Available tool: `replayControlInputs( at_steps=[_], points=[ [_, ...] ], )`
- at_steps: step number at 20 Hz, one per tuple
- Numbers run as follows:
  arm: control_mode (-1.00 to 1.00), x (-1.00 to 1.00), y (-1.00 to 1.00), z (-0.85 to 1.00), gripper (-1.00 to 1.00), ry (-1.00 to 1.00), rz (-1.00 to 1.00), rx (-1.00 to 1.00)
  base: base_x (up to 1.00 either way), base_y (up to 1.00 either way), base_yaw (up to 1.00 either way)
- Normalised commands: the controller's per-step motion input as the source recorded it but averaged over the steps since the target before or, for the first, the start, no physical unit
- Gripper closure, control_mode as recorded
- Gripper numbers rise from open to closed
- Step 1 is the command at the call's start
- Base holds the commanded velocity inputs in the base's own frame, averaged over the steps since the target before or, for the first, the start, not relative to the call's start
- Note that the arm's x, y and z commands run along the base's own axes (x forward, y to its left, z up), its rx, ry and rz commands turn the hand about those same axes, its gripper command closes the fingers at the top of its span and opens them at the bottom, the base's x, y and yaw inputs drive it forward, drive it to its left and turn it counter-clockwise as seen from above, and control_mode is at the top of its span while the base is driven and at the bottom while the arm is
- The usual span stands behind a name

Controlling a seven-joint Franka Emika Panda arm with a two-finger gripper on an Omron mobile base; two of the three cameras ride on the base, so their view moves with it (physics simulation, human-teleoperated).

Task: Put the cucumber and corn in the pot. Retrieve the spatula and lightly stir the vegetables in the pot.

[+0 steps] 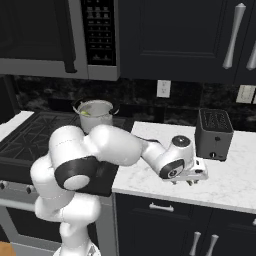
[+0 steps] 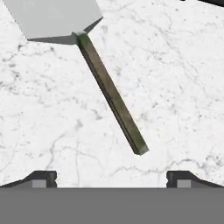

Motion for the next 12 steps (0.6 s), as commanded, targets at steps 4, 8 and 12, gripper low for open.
replayControlInputs(
  at_steps=[4, 8, 12],
  points=[
    [-1.0, 0.53, -0.24, -0.46, -1.0, 0.0, 0.19, 0.0, 0.0, 0.0, 0.0],
    [-1.0, 0.43, -0.27, -0.45, -1.0, 0.0, 0.17, 0.0, 0.0, 0.0, 0.0],
    [-1.0, 0.23, -0.24, -0.5, -1.0, 0.02, 0.15, 0.01, 0.0, 0.0, 0.0]
  ],
)
